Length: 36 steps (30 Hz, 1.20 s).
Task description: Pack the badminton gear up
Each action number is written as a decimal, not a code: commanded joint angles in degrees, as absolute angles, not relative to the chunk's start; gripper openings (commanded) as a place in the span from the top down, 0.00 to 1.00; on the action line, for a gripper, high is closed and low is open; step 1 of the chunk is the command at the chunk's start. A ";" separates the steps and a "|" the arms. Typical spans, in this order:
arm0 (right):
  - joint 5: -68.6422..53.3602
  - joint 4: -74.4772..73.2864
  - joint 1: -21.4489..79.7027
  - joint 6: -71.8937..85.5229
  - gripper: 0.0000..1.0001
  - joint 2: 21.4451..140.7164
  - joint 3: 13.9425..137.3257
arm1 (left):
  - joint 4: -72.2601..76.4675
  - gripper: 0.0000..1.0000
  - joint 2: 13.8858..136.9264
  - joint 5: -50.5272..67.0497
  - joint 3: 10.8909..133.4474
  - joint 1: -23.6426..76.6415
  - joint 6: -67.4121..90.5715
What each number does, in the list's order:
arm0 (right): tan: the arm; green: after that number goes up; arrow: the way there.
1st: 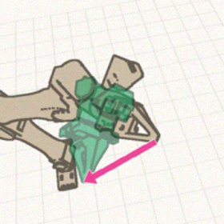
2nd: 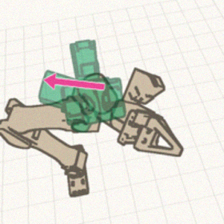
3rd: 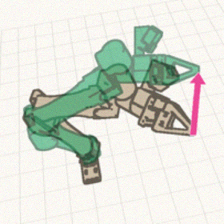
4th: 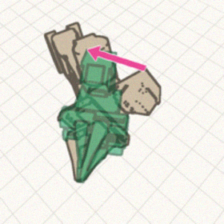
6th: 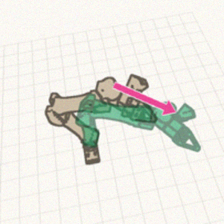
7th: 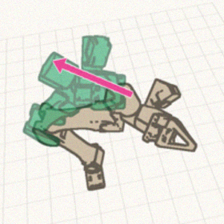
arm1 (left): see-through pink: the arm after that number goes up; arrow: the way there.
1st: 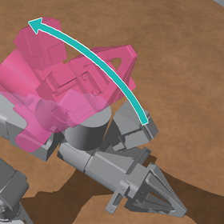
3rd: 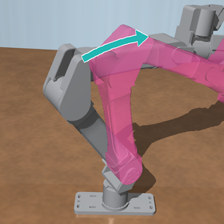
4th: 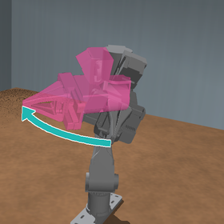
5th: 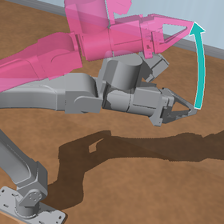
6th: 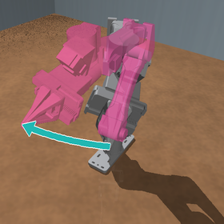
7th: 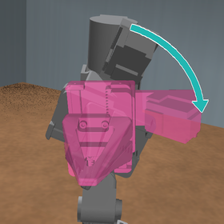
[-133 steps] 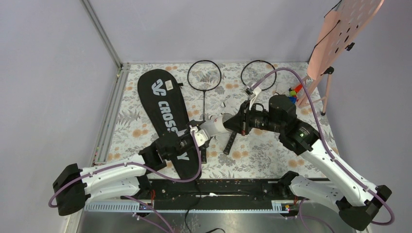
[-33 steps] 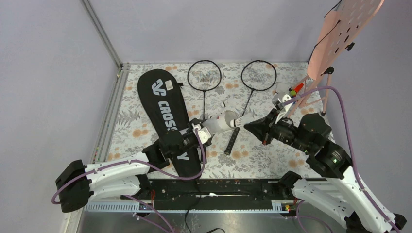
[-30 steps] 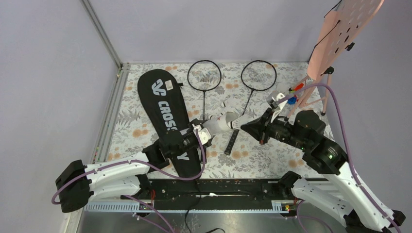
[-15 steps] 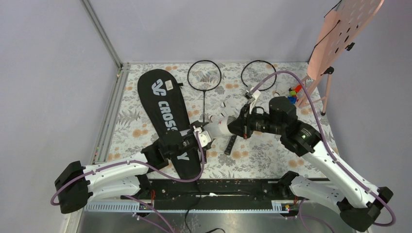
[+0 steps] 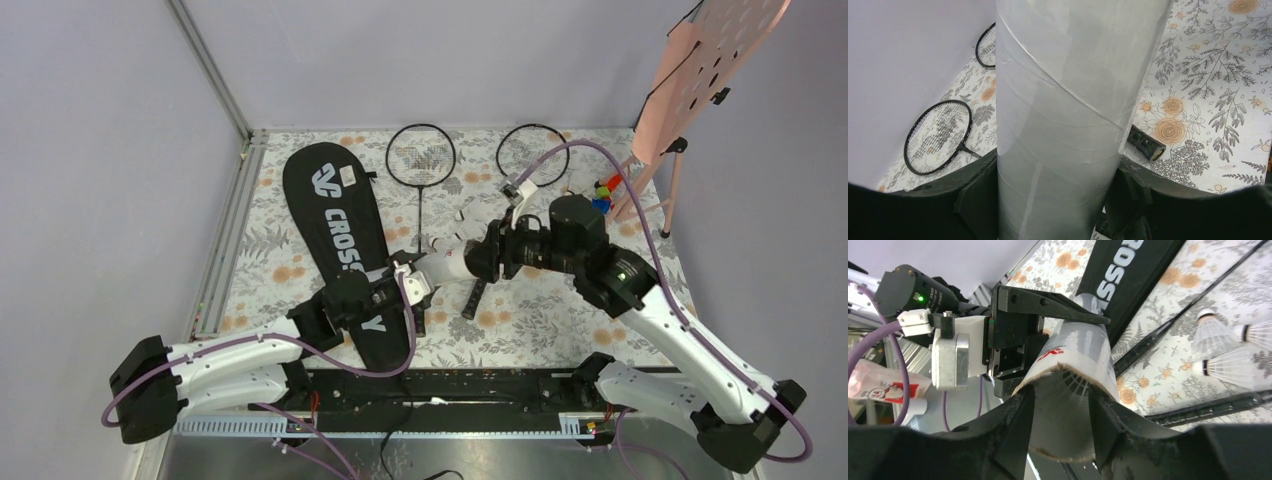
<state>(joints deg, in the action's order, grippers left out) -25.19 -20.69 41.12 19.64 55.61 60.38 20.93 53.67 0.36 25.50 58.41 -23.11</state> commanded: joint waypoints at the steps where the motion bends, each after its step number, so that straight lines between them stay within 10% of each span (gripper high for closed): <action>1: -18.21 -21.67 41.56 18.20 0.41 48.86 62.80 | 18.55 0.44 54.05 0.58 23.82 58.62 -14.94; 10: -3.32 -23.16 41.57 17.36 0.01 34.83 59.58 | 19.38 0.44 53.73 -1.73 23.49 58.62 -14.63; 21: 17.03 -26.49 41.40 17.96 0.00 45.22 56.16 | 29.93 0.44 52.38 -19.83 20.82 58.62 -10.60; 36: 2.96 -28.95 35.69 1.32 0.01 92.21 74.55 | 30.59 0.44 52.21 -19.81 20.14 58.56 -10.20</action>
